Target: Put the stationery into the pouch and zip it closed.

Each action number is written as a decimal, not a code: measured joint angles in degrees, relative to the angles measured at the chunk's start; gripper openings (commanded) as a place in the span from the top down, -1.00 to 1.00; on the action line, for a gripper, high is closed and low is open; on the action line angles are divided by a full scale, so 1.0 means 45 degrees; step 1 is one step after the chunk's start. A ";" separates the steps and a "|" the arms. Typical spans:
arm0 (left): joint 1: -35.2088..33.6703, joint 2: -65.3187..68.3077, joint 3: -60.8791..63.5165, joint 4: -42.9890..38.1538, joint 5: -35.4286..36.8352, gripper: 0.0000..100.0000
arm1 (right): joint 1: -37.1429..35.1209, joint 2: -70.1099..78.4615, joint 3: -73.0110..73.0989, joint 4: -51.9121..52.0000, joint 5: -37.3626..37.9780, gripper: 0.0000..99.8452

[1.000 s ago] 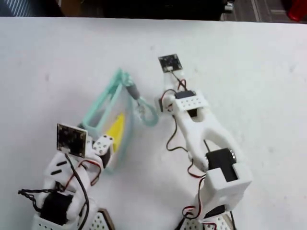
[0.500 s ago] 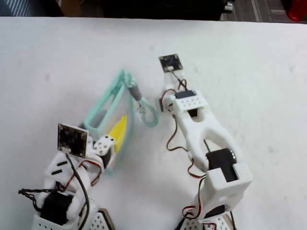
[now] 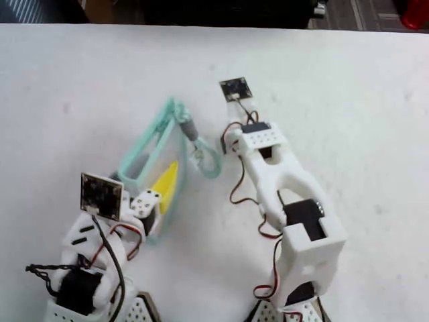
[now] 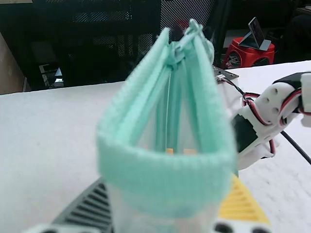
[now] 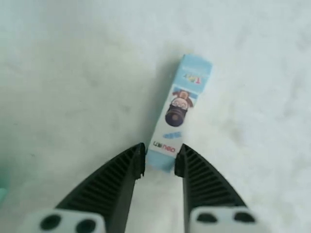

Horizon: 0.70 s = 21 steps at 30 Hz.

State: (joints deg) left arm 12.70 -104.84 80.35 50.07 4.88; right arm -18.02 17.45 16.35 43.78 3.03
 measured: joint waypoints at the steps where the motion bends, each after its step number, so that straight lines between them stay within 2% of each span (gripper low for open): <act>1: 0.0000 0.0000 0.0000 0.0000 0.0000 0.58 | 0.0020 0.0000 0.0000 0.0000 0.0000 0.97; 7: 0.0000 0.0000 0.0000 0.0000 0.0000 0.58 | 0.0020 -0.0156 0.0000 0.0488 0.0000 0.96; 12: 0.0000 0.0000 0.0000 0.0000 0.0000 0.58 | 0.0039 -0.1700 0.0000 0.1641 0.0000 0.96; 21: 0.0000 0.0000 0.0000 0.0000 0.0000 0.58 | 0.1758 -0.4845 0.0000 0.2833 0.0000 0.96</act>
State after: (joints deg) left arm 12.70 -104.84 80.35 50.07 4.88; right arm -10.11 -4.35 16.35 56.53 3.03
